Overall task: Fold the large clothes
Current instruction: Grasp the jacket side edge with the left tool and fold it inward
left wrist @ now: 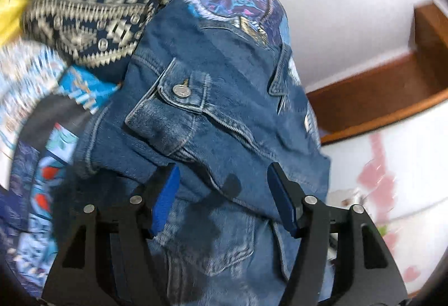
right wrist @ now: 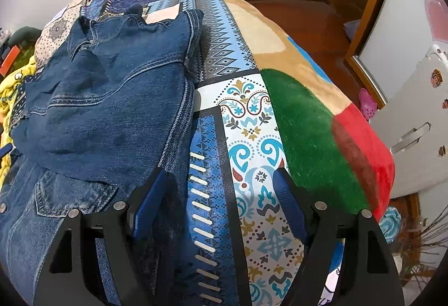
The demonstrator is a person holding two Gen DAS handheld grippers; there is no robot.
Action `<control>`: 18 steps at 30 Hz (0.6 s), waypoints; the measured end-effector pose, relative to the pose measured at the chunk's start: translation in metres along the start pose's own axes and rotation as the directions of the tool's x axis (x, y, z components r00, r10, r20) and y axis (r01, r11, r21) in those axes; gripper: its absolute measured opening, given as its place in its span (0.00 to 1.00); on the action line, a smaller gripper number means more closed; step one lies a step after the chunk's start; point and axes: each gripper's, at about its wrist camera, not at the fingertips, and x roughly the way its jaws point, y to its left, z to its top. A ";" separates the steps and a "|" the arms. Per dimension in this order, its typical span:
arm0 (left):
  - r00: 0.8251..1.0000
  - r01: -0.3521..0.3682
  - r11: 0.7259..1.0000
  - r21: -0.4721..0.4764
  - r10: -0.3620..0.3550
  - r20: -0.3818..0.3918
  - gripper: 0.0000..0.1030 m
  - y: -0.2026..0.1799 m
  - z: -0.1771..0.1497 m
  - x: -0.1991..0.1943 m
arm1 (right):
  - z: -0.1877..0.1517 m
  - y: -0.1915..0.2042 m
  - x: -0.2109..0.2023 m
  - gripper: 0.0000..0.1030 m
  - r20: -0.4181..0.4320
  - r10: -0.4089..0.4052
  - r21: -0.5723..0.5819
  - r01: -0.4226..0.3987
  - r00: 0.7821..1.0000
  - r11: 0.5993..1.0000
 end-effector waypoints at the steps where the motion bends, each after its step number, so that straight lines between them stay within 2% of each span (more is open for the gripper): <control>1: 1.000 0.009 1.000 -0.023 -0.009 0.003 0.61 0.004 0.003 0.004 | 0.000 0.000 0.000 0.74 0.001 0.000 0.000 0.000 1.000 1.000; 6: 1.000 0.001 0.999 -0.047 -0.001 0.003 0.61 0.008 0.013 0.021 | 0.000 -0.002 0.001 0.77 0.003 -0.002 0.003 0.002 1.000 1.000; 11: 0.997 -0.071 0.997 -0.031 0.072 0.021 0.61 0.005 0.021 0.038 | 0.002 -0.002 0.001 0.78 0.003 -0.004 0.003 0.004 1.000 1.000; 12: 0.995 -0.095 0.995 -0.011 0.095 0.030 0.59 0.002 0.022 0.038 | 0.002 -0.002 0.001 0.78 0.002 -0.005 0.003 0.005 1.000 1.000; 14: 0.975 -0.211 0.976 0.053 0.207 0.080 0.28 -0.006 0.023 0.036 | 0.003 -0.002 0.001 0.78 -0.001 -0.007 0.000 0.007 1.000 1.000; 15: 0.971 -0.226 0.971 0.077 0.219 0.096 0.28 -0.010 0.024 0.034 | 0.004 -0.002 0.000 0.78 -0.004 -0.008 -0.004 0.008 1.000 1.000; 18: 0.966 -0.209 0.973 0.101 0.190 0.176 0.24 -0.023 0.024 0.018 | 0.008 0.002 -0.005 0.78 0.002 -0.013 -0.025 0.013 1.000 1.000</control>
